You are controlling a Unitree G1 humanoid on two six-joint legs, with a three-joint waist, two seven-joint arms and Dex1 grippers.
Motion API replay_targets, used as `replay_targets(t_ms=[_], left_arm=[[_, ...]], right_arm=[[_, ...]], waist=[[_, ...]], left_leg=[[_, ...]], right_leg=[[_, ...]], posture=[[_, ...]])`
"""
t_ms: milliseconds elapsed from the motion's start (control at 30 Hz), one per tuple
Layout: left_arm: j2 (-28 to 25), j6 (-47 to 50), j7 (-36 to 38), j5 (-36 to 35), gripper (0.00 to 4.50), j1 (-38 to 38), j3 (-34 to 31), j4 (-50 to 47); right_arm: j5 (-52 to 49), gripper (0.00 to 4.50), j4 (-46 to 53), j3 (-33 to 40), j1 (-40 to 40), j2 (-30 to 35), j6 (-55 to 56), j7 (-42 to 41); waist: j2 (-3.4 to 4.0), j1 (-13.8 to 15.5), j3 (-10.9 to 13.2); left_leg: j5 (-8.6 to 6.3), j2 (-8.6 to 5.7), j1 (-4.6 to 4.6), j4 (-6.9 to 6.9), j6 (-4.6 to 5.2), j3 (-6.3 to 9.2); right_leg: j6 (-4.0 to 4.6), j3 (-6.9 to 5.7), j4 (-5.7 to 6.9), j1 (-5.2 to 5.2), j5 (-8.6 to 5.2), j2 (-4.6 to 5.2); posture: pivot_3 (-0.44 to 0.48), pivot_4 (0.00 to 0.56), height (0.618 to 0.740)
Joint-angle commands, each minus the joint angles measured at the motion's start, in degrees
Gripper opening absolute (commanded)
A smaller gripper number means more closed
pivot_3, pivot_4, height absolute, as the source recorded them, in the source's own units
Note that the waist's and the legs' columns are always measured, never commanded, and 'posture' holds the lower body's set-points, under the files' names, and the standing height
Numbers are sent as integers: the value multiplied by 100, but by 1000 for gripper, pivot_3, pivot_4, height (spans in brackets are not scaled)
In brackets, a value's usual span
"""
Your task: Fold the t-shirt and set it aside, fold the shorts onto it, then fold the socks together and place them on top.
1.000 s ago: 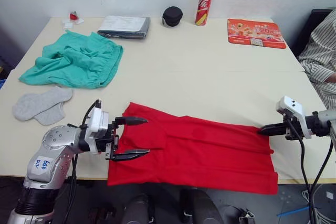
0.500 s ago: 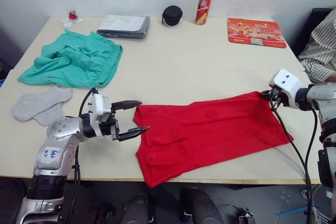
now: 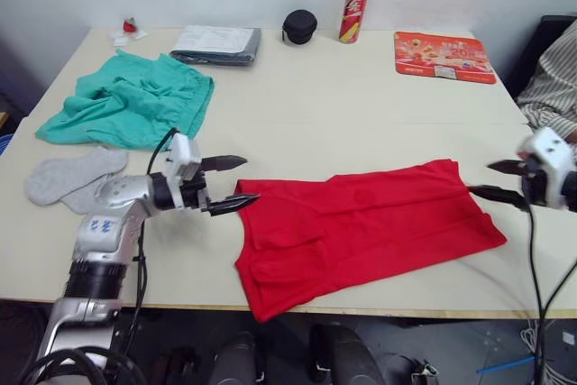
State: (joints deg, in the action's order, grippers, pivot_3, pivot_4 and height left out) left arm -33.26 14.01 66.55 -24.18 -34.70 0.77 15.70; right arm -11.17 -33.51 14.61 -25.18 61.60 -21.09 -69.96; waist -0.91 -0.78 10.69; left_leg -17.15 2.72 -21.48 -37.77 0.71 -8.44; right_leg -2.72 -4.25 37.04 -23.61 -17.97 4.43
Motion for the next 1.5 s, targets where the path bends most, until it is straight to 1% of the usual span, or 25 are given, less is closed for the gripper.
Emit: replay_targets(t_ms=[33,100,133,200,300,400,500,600,700,833,867,933,1100,1167,1200,1267,1367,1433,1500], left_arm=[[178,-573,236,503,4500,-687,312,849],[391,-905,204,843,4500,-1178,484,1626],[479,-1110,284,1073,4500,-1417,646,2043],[689,-1603,349,1469,4500,-1865,891,2863],[1082,-1719,81,1753,4500,-2535,914,4043],[1308,-1824,-189,2115,4500,-2971,962,4898],[1424,-1704,-313,2328,4500,-3214,928,5374],[1492,-1458,-96,2497,4500,-3317,953,5620],[1521,-1305,217,2652,4500,-3301,1004,5692],[1562,-1239,333,2713,3608,-3224,928,5704],[1567,-1246,373,2709,3227,-3196,903,5690],[1563,-1263,422,2727,2584,-3142,885,5663],[1528,-1349,312,2720,876,-3015,782,5634],[1509,-1385,270,2686,235,-2953,710,5610],[1501,-1379,261,2671,0,-2919,665,5590],[1538,-967,295,2489,0,-2888,465,5517],[1566,-695,367,2366,0,-2687,361,5172],[1494,-684,308,2386,0,-2480,377,4892],[1351,-538,174,2253,0,-2193,228,4549]], right_arm=[[-849,4481,2240,1457,1221,193,-2483,367],[-1186,4481,3378,2189,2087,17,-3875,551],[-1387,4481,3872,2576,2352,-207,-4558,738],[-1631,4481,4615,3167,2537,-769,-5681,1220],[-1702,4481,5335,3555,2489,-1682,-6607,1900],[-1596,4481,5677,3528,2457,-2414,-6887,2505],[-1539,4481,5821,3479,2385,-2863,-7042,2936],[-1603,4481,5897,3458,2357,-3138,-7111,3165],[-1663,4481,5902,3421,2274,-3366,-7093,3338],[-1659,4500,5826,3315,2077,-3583,-6967,3593],[-1662,4098,5804,3273,2046,-3612,-6886,3635],[-1672,3545,5745,3219,1998,-3639,-6773,3712],[-1724,1750,5505,3047,1895,-3558,-6475,3824],[-1742,1014,5381,2955,1877,-3491,-6310,3822],[-1754,633,5343,2908,1890,-3457,-6224,3810],[-1790,13,5257,2772,1874,-3362,-6049,3759],[-1767,13,5059,2495,1773,-3175,-5686,3763],[-1741,13,4901,2273,1700,-3034,-5434,3763],[-1600,13,4600,1939,1508,-2863,-5025,3776]], waist=[[1,33,-1],[1,56,-1],[-4,60,0],[-21,53,0],[-33,62,4],[-36,59,6],[-36,37,6],[-48,35,4],[-79,35,-12],[-89,-17,-17],[-89,-31,-18],[-89,-73,-18],[-89,-100,-17],[-89,-98,-17],[-89,-95,-17],[-89,-97,-17],[-87,-104,-17],[-87,-102,-16],[-85,-107,-16]], left_leg=[[-1,-1,0,1,0,1],[-6,-1,2,3,2,-1],[-11,-2,4,7,4,0],[-13,0,4,13,5,4],[-14,-2,0,14,6,4],[-15,-5,-16,12,11,4],[-14,-7,-31,10,13,-1],[-13,-5,-41,-3,15,3],[-13,-4,-47,-15,19,8],[-16,-4,-47,-19,26,9],[-16,-4,-47,-19,27,9],[-17,-5,-47,-19,29,10],[-16,-3,-47,-17,27,9],[-16,-3,-47,-17,26,8],[-16,-3,-47,-17,26,8],[-16,-3,-47,-17,26,8],[-16,-4,-47,-18,26,7],[-15,-4,-46,-18,25,5],[-14,-4,-45,-18,23,5]], right_leg=[[0,2,1,-1,0,1],[-2,5,-1,0,2,1],[-3,5,-3,1,2,1],[-3,2,-7,3,2,-2],[-3,2,-7,-2,2,-1],[-4,0,-6,-16,2,0],[-4,2,-2,-34,2,-1],[-6,-4,-1,-36,3,-3],[-8,-11,2,-35,5,-6],[-14,-9,2,-32,9,-4],[-14,-9,2,-31,9,-2],[-14,-10,2,-31,9,-1],[-14,-9,5,-34,9,-4],[-14,-8,5,-34,9,-4],[-14,-8,6,-34,9,-4],[-14,-8,6,-34,9,-4],[-14,-7,7,-34,9,-4],[-14,-6,9,-34,9,-3],[-14,-5,10,-34,9,-2]], posture=[[0,150,740],[0,150,740],[0,150,740],[0,150,740],[0,150,740],[0,150,740],[0,150,740],[0,150,740],[0,150,740],[0,150,740],[0,150,740],[0,150,740],[0,150,740],[0,150,740],[0,150,740],[0,150,740],[0,150,740],[0,150,740],[0,150,740]])
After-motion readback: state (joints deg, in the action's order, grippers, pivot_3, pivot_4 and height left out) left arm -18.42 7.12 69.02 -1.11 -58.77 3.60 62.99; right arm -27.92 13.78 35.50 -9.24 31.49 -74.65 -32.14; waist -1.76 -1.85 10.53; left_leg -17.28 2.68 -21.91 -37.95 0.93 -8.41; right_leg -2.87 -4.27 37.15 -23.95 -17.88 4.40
